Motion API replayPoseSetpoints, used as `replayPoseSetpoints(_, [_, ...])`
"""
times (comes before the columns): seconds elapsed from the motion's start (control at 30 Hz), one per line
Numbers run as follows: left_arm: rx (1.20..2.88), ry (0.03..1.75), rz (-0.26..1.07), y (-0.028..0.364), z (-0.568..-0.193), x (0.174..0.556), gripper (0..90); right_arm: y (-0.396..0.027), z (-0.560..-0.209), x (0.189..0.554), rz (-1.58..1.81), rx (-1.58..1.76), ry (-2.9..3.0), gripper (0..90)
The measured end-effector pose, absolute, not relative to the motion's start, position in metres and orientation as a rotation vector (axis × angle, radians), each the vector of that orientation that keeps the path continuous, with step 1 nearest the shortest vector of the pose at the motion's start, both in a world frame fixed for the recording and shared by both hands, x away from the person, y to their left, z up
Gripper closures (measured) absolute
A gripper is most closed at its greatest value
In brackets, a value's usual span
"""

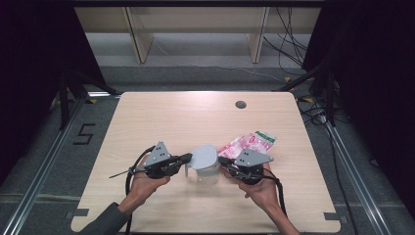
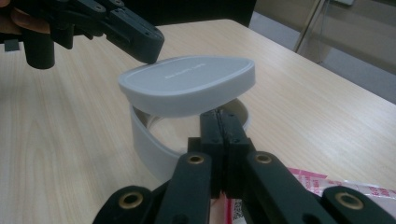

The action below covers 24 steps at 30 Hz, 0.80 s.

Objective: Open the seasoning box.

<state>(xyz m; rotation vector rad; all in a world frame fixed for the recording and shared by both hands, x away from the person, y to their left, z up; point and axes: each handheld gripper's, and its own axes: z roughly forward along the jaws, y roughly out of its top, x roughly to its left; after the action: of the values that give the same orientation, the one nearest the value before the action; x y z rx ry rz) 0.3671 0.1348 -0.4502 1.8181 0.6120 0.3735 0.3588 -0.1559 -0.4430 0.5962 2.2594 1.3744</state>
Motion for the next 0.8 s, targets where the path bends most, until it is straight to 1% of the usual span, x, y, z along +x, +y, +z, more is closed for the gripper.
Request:
replayPoseSetpoints(0.03, [1.823,0.608,0.377,0.135,-0.450,0.367,88.5,-0.156,-0.443,0.360,1.372,0.573,2.251,90.0])
replayPoseSetpoints(0.07, [1.820,0.600,0.375,0.135,-0.450,0.368,87.4,-0.154,-0.443,0.357,1.385,0.636,2.266,90.0])
replayPoseSetpoints(0.2, [1.821,0.604,0.350,0.136,-0.449,0.367,77.4,-0.152,-0.443,0.357,1.388,0.608,2.257,90.0])
replayPoseSetpoints(0.23, [1.820,0.600,0.357,0.138,-0.447,0.366,71.6,-0.152,-0.441,0.357,1.391,0.601,2.254,90.0])
replayPoseSetpoints(0.33, [1.814,0.610,0.368,0.141,-0.447,0.363,61.7,-0.151,-0.439,0.356,1.395,0.601,2.250,90.0])
replayPoseSetpoints(0.37, [1.827,0.608,0.390,0.144,-0.447,0.360,56.7,-0.150,-0.439,0.355,1.404,0.624,2.245,90.0])
replayPoseSetpoints(0.43, [1.830,0.617,0.383,0.145,-0.447,0.358,47.4,-0.150,-0.438,0.356,1.399,0.592,2.248,90.0])
replayPoseSetpoints(0.47, [1.831,0.629,0.374,0.146,-0.449,0.356,47.4,-0.149,-0.438,0.356,1.402,0.592,2.243,90.0])
replayPoseSetpoints(0.5, [1.850,0.629,0.382,0.148,-0.450,0.354,40.3,-0.148,-0.436,0.355,1.407,0.595,2.239,90.0])
replayPoseSetpoints(0.63, [1.887,0.661,0.374,0.156,-0.463,0.345,32.8,-0.146,-0.433,0.355,1.405,0.581,2.245,90.0])
replayPoseSetpoints(0.73, [1.883,0.681,0.370,0.160,-0.467,0.342,30.7,-0.143,-0.431,0.355,1.416,0.576,2.233,90.0])
replayPoseSetpoints(0.8, [1.885,0.693,0.393,0.166,-0.467,0.338,29.3,-0.142,-0.430,0.355,1.414,0.566,2.237,90.0])
